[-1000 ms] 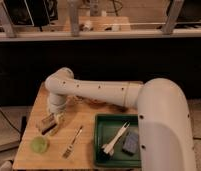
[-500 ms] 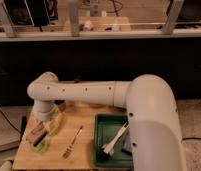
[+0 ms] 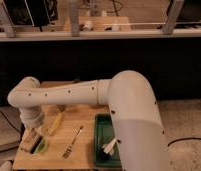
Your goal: Place eraser in plastic cup
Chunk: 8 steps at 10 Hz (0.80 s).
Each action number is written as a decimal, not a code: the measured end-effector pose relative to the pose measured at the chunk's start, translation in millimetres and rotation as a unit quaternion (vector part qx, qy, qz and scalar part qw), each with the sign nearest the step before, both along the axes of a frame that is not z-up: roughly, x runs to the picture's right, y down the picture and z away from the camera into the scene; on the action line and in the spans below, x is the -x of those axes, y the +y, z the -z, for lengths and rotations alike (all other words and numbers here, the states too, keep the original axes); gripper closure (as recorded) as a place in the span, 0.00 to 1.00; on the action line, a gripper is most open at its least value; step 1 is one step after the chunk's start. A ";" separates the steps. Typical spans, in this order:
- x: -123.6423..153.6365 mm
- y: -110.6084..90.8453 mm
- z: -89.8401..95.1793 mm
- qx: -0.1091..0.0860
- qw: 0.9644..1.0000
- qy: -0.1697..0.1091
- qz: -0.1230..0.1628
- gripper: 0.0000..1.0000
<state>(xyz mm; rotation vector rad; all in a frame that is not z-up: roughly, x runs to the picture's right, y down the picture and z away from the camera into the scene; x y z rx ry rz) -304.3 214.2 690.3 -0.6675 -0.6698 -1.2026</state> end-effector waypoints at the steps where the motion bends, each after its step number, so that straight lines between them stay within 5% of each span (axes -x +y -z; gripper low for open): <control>1: 2.6 2.6 0.7 -0.010 1.000 -0.006 0.015 0.96; 5: 12.2 11.1 -0.1 -0.042 0.997 -0.025 0.058 0.96; 8: 15.8 16.1 -2.6 -0.047 0.995 -0.036 0.079 0.96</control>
